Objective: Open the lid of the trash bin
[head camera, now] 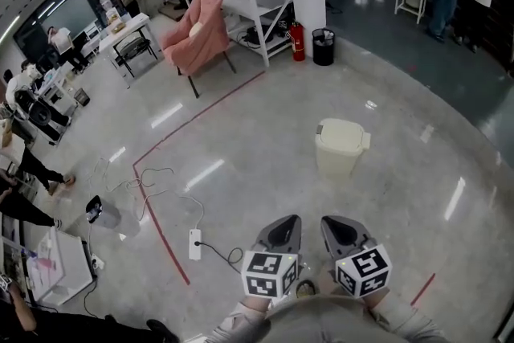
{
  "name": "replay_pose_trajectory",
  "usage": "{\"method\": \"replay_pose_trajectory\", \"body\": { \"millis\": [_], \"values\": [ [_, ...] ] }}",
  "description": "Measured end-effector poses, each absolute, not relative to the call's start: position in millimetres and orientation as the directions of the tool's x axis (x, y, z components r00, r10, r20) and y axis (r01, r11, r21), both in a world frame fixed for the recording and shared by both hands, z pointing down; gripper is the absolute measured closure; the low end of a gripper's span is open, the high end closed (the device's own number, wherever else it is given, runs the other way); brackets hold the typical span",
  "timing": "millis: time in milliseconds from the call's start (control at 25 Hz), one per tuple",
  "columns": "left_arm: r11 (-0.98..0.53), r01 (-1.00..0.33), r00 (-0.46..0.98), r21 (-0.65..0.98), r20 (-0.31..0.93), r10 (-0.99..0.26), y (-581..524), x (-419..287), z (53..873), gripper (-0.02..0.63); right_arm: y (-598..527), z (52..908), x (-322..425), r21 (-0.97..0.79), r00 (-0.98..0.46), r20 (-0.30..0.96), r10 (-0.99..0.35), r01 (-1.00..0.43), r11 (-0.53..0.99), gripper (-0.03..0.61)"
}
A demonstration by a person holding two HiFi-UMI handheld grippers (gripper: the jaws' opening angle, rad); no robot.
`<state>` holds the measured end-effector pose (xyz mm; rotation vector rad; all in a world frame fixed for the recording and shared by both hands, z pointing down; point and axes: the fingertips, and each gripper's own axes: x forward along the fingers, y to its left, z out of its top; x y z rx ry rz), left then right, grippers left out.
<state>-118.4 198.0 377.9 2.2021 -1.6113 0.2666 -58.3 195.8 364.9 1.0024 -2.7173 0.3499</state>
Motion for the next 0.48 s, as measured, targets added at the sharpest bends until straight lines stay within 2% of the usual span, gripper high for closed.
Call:
{"method": "replay_pose_trajectory", "body": {
  "millis": [480],
  "values": [
    [-0.25,-0.94,0.328,0.233,0.409,-0.851,120.8,-116.8,394.4,0.611,118.4,376.1,-57.6,-0.152,-0.738,0.316,-0.597,-0.66,0.736,0.574]
  ]
}}
